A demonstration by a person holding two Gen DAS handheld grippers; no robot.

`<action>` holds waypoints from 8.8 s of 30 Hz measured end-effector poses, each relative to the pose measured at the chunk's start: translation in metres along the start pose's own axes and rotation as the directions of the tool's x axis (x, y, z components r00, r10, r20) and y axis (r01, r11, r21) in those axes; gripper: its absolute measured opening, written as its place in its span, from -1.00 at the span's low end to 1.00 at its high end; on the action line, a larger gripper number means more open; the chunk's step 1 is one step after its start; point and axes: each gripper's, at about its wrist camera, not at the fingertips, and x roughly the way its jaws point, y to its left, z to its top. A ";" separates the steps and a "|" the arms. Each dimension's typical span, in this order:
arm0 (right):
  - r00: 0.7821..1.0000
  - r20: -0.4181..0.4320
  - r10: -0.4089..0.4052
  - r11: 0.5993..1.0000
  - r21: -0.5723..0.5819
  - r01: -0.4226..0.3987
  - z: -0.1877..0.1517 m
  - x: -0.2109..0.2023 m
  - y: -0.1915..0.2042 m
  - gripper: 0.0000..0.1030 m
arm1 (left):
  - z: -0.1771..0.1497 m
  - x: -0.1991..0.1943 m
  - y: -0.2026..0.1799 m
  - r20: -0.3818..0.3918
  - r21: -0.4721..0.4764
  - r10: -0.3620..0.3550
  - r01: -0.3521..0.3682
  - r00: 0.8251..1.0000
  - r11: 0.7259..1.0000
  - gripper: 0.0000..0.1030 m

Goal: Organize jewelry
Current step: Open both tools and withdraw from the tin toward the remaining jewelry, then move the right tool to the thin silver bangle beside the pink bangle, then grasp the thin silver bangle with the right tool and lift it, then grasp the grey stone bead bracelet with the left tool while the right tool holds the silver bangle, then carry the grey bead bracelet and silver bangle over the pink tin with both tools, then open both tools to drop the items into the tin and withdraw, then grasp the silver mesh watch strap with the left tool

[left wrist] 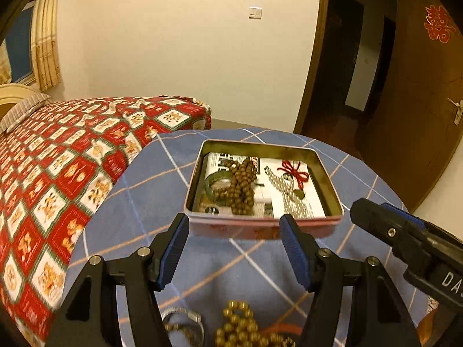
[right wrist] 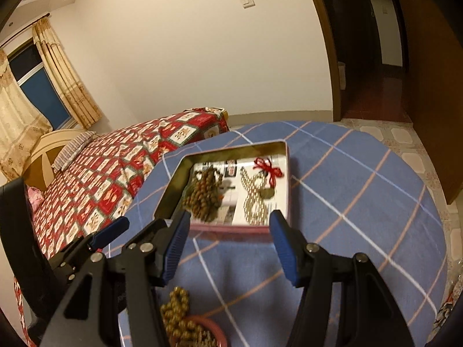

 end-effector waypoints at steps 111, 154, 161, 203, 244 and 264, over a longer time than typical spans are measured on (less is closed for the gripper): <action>0.967 -0.254 0.025 0.966 -0.243 -0.089 -0.117 -0.013 0.035 0.34 | -0.116 -0.056 0.069 -0.032 -0.034 -0.067 0.066 0.997 0.997 0.26; 0.983 -0.149 0.104 0.990 -0.074 -0.116 -0.095 -0.041 0.018 0.34 | -0.119 -0.049 0.067 -0.099 -0.022 -0.117 0.116 0.988 0.993 -0.58; 0.985 -0.142 0.103 0.991 -0.069 -0.114 -0.094 -0.043 0.019 0.34 | -0.117 -0.052 0.068 -0.081 -0.023 -0.160 0.159 0.984 0.987 -0.85; 0.999 -0.005 -0.052 0.994 -0.100 0.051 0.025 0.057 -0.005 0.34 | 0.044 0.039 0.022 0.106 0.056 -0.282 0.278 0.953 0.959 -0.85; 0.999 -0.020 -0.037 0.998 -0.054 0.036 -0.009 0.029 -0.022 0.47 | 0.007 0.011 0.036 0.030 0.042 -0.063 0.062 0.998 0.997 0.17; 0.997 -0.073 -0.020 0.994 -0.105 0.013 -0.076 -0.015 0.002 0.47 | -0.073 -0.051 0.065 0.001 -0.054 -0.035 0.035 0.999 0.998 0.17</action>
